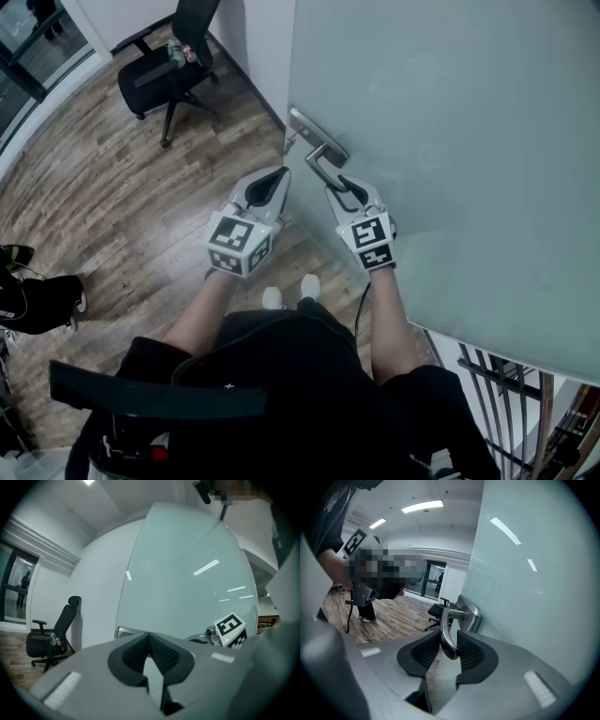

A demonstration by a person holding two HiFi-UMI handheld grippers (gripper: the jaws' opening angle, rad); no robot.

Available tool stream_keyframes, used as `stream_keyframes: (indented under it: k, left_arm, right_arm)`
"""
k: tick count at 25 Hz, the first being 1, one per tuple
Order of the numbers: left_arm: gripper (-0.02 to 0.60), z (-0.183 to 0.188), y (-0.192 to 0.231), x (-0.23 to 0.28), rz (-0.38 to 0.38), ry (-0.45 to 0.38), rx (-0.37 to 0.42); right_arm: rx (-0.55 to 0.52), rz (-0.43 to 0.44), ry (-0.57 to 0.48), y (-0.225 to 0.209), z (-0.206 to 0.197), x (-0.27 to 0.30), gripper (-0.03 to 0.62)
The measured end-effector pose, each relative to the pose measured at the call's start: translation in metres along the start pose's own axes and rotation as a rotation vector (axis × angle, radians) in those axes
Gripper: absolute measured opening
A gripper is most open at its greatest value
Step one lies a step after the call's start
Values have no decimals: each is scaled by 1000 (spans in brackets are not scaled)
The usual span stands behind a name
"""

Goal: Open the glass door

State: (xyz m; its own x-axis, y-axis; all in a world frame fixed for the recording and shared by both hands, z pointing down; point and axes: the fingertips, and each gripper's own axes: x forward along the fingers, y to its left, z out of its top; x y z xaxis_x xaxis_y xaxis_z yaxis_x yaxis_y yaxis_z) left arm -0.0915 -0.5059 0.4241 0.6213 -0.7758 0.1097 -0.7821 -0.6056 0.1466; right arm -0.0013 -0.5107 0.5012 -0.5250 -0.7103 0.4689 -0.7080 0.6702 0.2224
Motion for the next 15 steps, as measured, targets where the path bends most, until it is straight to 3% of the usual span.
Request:
stream_keyframes:
  k: [4,15]
  left_arm:
    - [-2,1,4,-10,0,-12,-6]
    - [-2,5,3,31,-13,-6,-5]
  right_arm:
    - [1,-21,4,7,6,-1,115]
    - [22,-49,21,-34,-4,8,114]
